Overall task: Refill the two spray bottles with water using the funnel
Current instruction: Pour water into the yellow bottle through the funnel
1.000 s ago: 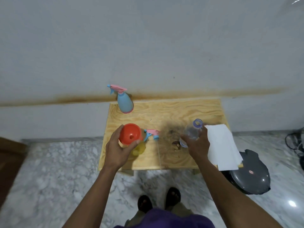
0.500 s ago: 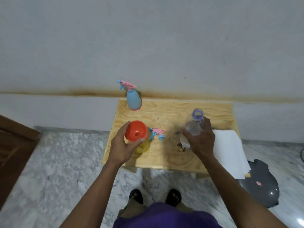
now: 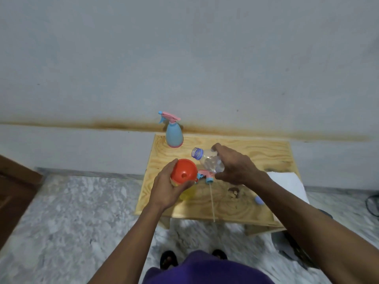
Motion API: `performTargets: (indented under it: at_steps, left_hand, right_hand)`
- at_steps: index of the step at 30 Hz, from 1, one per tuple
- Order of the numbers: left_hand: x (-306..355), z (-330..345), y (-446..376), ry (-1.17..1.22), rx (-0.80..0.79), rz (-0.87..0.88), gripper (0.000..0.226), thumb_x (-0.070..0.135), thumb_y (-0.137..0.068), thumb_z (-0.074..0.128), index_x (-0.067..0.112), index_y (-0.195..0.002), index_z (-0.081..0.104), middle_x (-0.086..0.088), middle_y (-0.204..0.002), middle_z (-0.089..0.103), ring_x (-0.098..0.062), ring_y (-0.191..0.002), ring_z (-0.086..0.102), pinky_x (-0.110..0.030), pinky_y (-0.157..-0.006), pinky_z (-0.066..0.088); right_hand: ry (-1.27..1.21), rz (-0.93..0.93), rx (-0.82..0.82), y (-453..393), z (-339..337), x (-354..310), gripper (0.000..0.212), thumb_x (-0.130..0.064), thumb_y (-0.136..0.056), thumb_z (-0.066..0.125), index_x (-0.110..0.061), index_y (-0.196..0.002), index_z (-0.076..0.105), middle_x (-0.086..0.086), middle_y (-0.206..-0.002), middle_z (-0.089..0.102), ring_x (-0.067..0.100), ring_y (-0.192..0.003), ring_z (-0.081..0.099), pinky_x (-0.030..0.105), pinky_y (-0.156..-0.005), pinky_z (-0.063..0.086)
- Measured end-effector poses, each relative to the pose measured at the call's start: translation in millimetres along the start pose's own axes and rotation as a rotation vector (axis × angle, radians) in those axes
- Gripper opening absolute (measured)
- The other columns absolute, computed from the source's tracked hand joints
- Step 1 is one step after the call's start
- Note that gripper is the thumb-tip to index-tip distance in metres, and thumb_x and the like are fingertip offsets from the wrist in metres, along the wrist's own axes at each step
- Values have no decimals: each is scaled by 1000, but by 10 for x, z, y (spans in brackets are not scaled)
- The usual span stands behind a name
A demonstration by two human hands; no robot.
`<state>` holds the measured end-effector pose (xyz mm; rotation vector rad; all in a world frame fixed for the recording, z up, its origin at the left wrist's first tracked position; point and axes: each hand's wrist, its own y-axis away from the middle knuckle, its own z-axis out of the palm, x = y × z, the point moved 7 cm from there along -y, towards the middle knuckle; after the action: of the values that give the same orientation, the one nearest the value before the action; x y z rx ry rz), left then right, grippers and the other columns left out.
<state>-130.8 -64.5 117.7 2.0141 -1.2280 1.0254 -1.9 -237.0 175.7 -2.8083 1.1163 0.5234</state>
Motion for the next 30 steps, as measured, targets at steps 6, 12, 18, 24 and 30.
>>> performTargets:
  at_steps: [6,12,18,24,30]
  left_hand:
    - [-7,-15,-34,-12,-30,-3,93,50,-72,85,26,-150,41,5,-148,50,-15,-130,50,-33,-105,44]
    - [-1,-19,-45,-43,-37,3,92,48,-72,85,27,-149,40,6,-148,50,-15,-129,50,-36,-104,47]
    - [24,-30,-46,-51,-43,12,90,48,-73,84,27,-149,40,7,-146,51,-6,-119,46,-31,-98,47]
    - [52,-35,-40,-33,-47,13,91,47,-73,85,26,-149,40,7,-146,51,-3,-118,44,-25,-96,43]
    - [33,-35,-40,-37,-44,6,93,48,-73,85,25,-150,39,6,-148,50,-12,-128,49,-29,-101,45]
  right_hand:
    - [309,1,-106,-17,57,-112,73,-34,-76,80,-18,-132,35,3,-116,59,22,-88,53,29,-59,34]
    - [423,-9,-138,6,107,-165,80,-31,-76,81,-16,-137,32,5,-116,59,18,-85,47,30,-61,36]
    - [477,6,-150,9,140,-198,79,-32,-75,82,-17,-134,32,4,-114,59,23,-91,56,32,-60,36]
    - [514,5,-159,-7,141,-224,85,-33,-75,82,-16,-139,29,5,-120,59,25,-101,59,32,-63,37]
    - [530,0,-166,-18,144,-215,87,-31,-75,83,-15,-141,28,5,-121,59,24,-103,59,32,-64,38]
